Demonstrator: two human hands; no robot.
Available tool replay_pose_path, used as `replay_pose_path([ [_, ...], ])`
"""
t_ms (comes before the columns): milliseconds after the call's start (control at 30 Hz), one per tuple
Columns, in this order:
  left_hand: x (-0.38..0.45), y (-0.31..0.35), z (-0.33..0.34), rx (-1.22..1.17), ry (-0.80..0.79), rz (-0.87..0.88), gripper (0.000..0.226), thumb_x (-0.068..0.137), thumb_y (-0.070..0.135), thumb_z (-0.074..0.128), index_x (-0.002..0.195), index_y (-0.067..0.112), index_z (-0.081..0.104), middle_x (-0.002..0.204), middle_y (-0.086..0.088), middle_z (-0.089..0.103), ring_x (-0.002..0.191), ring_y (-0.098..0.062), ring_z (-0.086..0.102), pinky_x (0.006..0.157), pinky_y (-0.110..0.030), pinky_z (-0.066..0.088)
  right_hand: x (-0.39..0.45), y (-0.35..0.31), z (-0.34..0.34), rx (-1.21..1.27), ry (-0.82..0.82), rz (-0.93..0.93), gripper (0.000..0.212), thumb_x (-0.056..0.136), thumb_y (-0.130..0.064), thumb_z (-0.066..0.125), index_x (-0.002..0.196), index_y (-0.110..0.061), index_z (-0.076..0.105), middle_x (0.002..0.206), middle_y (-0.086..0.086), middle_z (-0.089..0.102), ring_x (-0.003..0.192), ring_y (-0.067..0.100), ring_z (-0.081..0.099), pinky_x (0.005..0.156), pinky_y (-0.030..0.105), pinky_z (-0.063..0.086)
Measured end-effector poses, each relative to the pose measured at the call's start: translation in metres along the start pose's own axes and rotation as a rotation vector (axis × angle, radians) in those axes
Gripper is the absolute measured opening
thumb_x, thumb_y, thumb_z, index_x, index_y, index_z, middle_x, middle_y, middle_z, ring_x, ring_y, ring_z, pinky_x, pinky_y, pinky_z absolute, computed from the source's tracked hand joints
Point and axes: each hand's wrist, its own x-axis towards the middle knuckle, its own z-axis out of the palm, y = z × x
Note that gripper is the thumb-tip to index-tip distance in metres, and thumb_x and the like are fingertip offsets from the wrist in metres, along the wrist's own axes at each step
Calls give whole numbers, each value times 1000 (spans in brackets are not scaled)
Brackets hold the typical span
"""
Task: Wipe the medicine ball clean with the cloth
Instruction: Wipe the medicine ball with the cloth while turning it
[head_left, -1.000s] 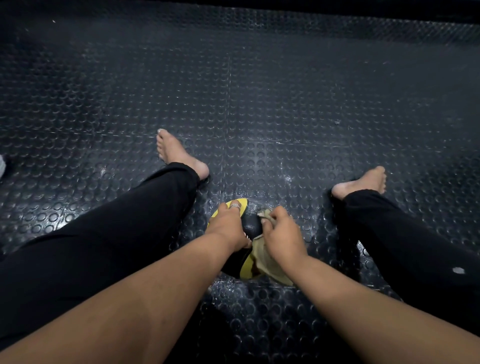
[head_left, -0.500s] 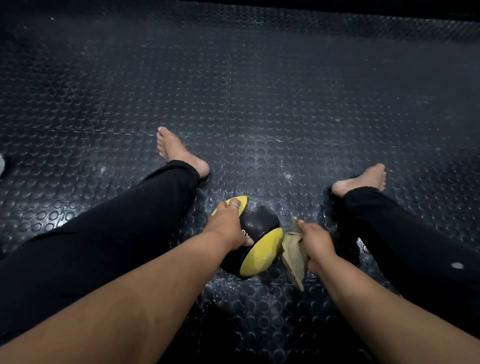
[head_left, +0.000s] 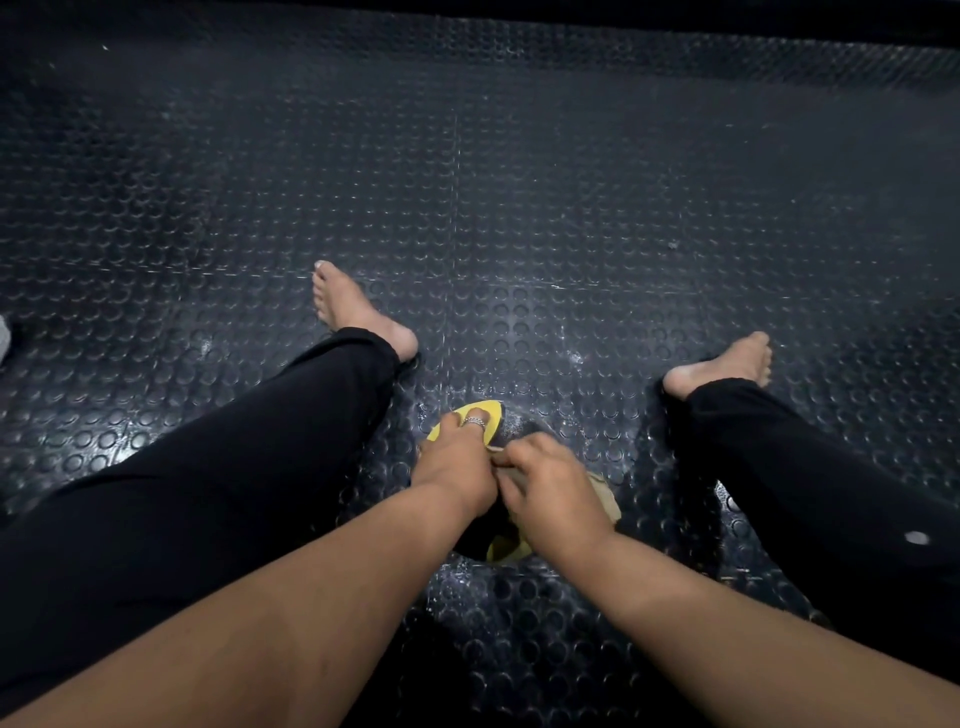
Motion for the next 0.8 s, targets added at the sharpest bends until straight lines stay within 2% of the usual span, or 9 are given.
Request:
replay_pose_path([
  [67, 0, 0, 1, 8, -3, 11, 72, 88, 25, 64, 149, 30, 26, 149, -3, 24, 128, -34, 44, 105, -44, 41, 7, 0, -1, -5, 1, 14, 13, 89, -18, 58, 98, -11, 66, 100, 7, 58, 95, 25, 53, 82, 34, 44],
  [167, 4, 0, -1, 26, -38, 14, 96, 76, 35, 80, 152, 30, 22, 150, -1, 24, 131, -32, 43, 107, -44, 41, 28, 4, -4, -16, 51, 87, 17, 91, -22, 55, 102, -13, 64, 103, 7, 57, 96, 25, 54, 82, 34, 45],
  [233, 6, 1, -4, 24, -52, 6, 102, 71, 39, 84, 152, 28, 23, 149, 1, 25, 132, -30, 43, 108, -43, 40, 40, 8, -3, -8, 37, 135, 20, 93, -24, 53, 104, -13, 65, 105, 7, 52, 97, 25, 54, 84, 35, 45],
  [300, 5, 1, -4, 27, -50, 6, 102, 70, 40, 85, 150, 27, 25, 148, 1, 26, 133, -31, 42, 108, -44, 39, 43, 9, -5, 25, 19, 172, 24, 95, -28, 51, 104, -11, 65, 107, 5, 44, 93, 23, 54, 87, 36, 46],
  [367, 4, 2, -3, 26, -43, 3, 97, 72, 38, 84, 149, 28, 26, 147, 2, 26, 133, -31, 40, 107, -45, 40, 36, 11, -7, -18, 6, 120, 32, 94, -38, 51, 108, -13, 65, 107, 1, 40, 92, 21, 53, 86, 38, 47],
  [467, 2, 3, -2, 48, -41, -2, 91, 77, 37, 80, 149, 30, 25, 146, 1, 24, 131, -33, 39, 105, -44, 42, 22, 18, -5, -138, -40, 17, 42, 89, -43, 56, 122, -16, 58, 113, -1, 44, 103, 19, 47, 91, 35, 43],
  [633, -3, 8, 2, 58, -61, -2, 99, 76, 38, 82, 152, 30, 19, 149, 2, 20, 138, -35, 31, 108, -45, 39, 29, 19, -5, -83, 52, 28, 28, 91, -33, 57, 105, -11, 68, 107, -1, 53, 100, 19, 44, 90, 35, 41],
  [800, -6, 5, 0, 46, -36, 8, 79, 85, 31, 70, 149, 31, 23, 146, -1, 23, 132, -35, 36, 105, -44, 41, 24, 16, 1, -128, 11, -124, 19, 89, -23, 59, 104, -18, 69, 101, 1, 58, 96, 24, 45, 87, 39, 42],
])
